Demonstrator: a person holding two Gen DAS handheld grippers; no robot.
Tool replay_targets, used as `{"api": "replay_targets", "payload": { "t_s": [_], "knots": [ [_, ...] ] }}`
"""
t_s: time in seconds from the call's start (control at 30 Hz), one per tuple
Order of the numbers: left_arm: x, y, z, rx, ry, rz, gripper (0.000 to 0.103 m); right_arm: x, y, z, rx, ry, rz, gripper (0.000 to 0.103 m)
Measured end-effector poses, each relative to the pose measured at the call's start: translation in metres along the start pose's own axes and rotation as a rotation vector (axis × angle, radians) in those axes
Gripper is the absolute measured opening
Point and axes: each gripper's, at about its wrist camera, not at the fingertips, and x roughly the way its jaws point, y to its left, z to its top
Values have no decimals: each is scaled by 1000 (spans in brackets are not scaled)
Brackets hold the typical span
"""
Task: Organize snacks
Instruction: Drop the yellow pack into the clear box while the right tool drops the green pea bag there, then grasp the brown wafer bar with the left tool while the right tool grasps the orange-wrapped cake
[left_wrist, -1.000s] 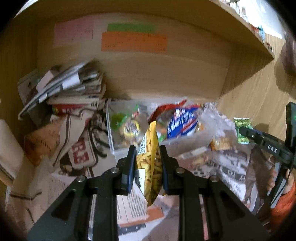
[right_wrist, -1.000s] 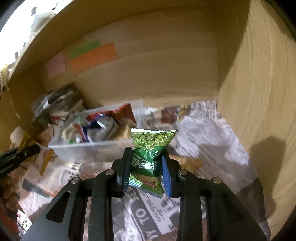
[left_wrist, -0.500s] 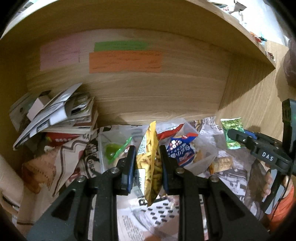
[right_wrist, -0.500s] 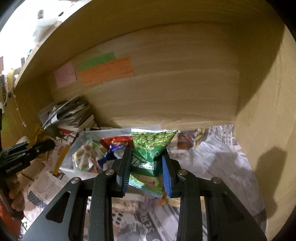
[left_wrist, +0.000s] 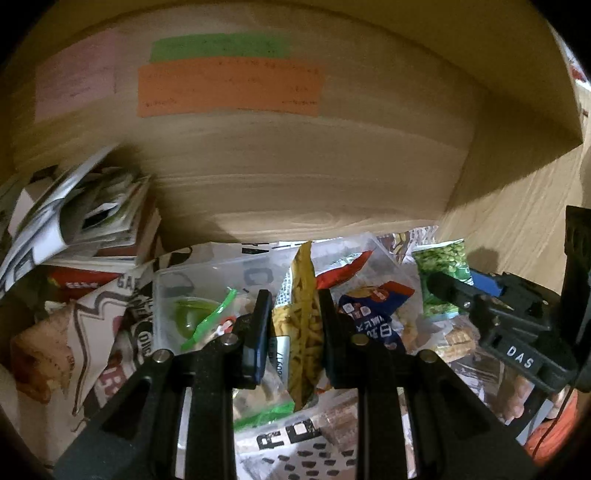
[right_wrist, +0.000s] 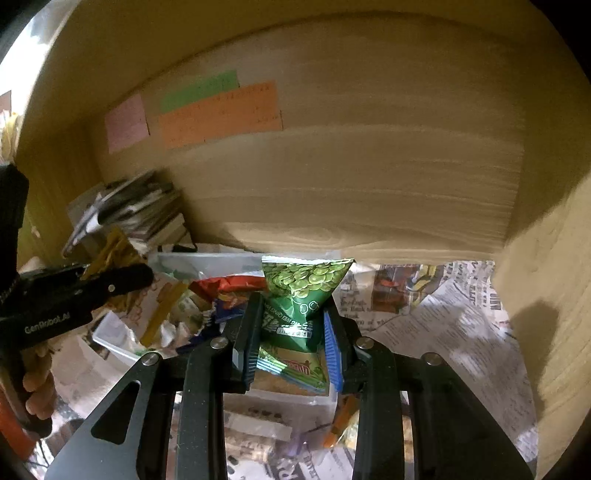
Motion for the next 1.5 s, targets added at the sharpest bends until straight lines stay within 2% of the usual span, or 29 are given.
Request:
{"api": "replay_targets", "payload": {
  "t_s": [0.3,0.37,0.43,0.5,0.6,0.7,0.77,0.87,0.93,1.03,1.27,1.5],
  "knots": [
    [15,-3,3,8,7,8,25,16,1,-1,-20,63,0,28],
    [15,-2,3,9,2,23,30,17,1,-1,-19,76,8,28],
    [15,0,4,4,0,28,46,18,1,-2,-22,90,21,29],
    [12,2,3,-4,-14,45,55,19,2,-2,-29,104,30,30],
    [8,4,3,-9,-26,64,62,18,2,-4,-38,119,33,33],
    [1,7,3,-21,-35,58,67,12,0,-5,-26,115,34,46],
    [-7,7,3,-24,-45,54,68,4,-3,-5,-20,99,20,59],
    [-19,7,1,-15,-66,52,75,-8,-11,-5,-23,75,-9,72],
    [-27,7,-1,-10,-79,55,84,-16,-20,-6,-25,64,-48,78],
    [-38,9,-8,-9,-91,64,90,-21,-39,-9,2,68,-97,82],
    [-46,18,-35,-4,-43,88,93,0,-74,-32,78,182,-141,83],
    [-46,28,-62,-18,16,103,93,26,-81,-47,110,294,-84,83]
  ]
}}
